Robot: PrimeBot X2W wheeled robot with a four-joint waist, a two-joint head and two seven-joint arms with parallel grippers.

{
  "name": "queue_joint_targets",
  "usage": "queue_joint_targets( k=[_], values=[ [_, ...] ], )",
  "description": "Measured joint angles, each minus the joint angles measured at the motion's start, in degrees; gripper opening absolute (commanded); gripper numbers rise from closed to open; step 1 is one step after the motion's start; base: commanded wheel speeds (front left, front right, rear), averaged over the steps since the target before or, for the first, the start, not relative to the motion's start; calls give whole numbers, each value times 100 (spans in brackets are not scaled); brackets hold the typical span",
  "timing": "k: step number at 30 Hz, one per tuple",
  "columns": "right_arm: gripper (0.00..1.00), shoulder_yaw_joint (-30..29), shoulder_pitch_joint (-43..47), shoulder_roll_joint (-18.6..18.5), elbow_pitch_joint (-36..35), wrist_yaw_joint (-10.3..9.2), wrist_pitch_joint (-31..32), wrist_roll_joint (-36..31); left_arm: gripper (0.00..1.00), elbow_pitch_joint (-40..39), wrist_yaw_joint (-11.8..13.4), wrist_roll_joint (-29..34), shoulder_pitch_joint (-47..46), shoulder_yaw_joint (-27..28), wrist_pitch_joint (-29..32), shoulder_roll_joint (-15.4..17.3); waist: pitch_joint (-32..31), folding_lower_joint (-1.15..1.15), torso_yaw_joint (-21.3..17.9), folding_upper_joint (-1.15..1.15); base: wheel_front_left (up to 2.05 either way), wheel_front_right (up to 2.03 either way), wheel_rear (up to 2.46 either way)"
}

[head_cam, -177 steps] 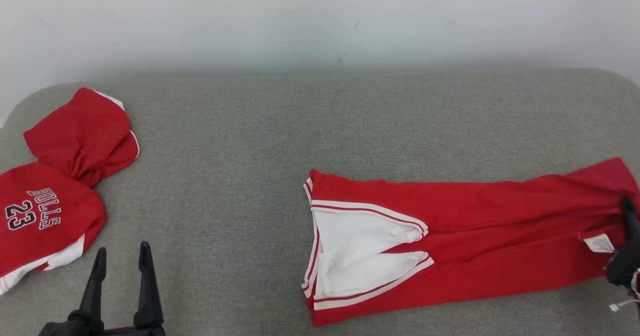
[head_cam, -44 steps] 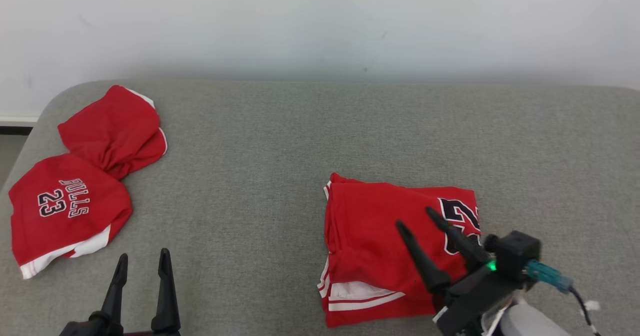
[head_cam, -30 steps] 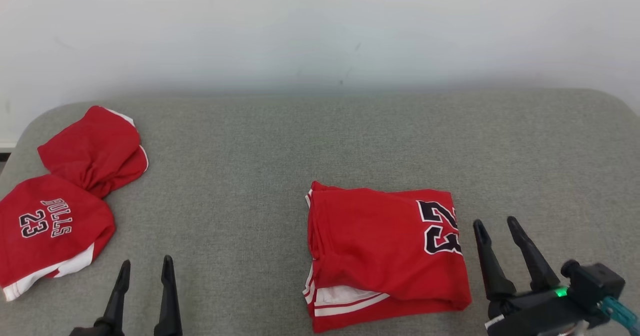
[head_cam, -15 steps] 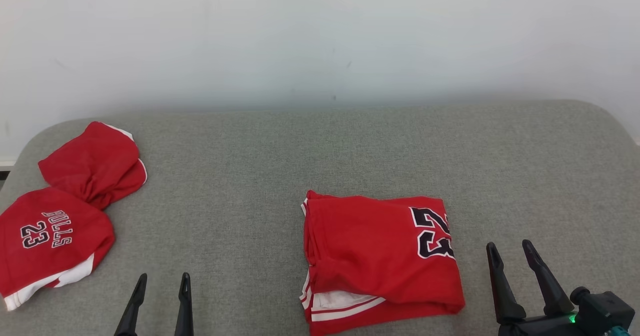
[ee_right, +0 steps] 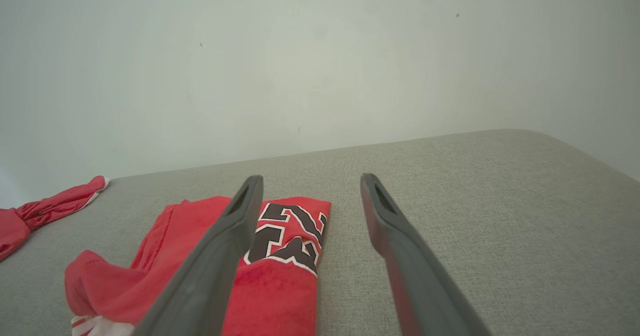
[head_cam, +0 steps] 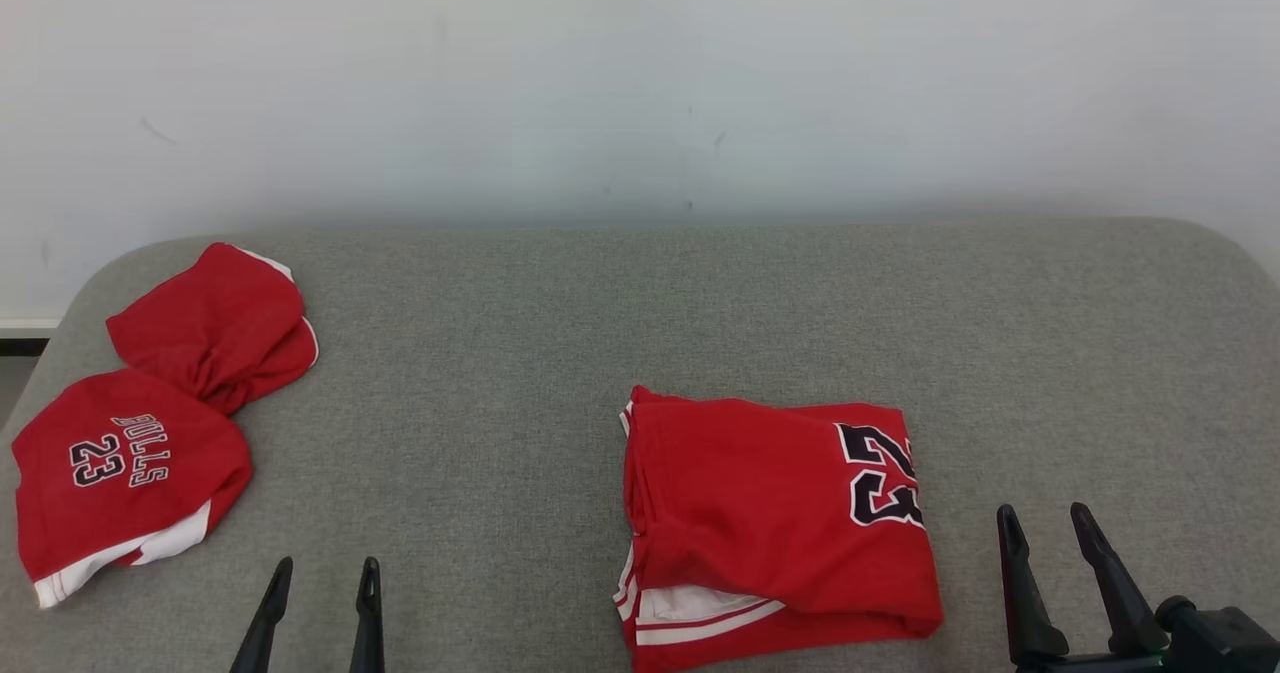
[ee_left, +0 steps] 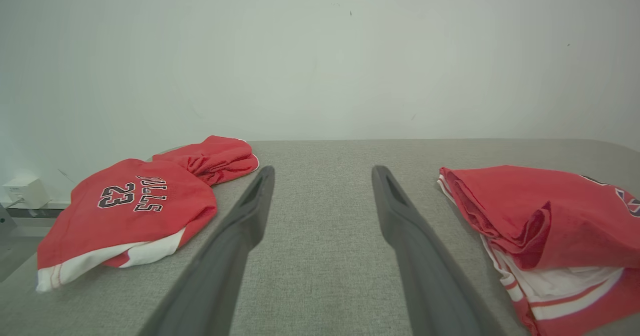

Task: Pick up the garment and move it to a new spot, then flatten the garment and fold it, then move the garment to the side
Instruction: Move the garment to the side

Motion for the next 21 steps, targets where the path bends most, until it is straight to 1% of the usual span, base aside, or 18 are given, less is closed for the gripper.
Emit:
queue_joint_targets(
  k=[21],
  values=[
    [100, 5, -2, 37, 134, 0, 0, -89, 100, -15, 0, 56, 2, 86, 0, -10, 59, 1, 10, 0, 0, 0, 0]
  ],
)
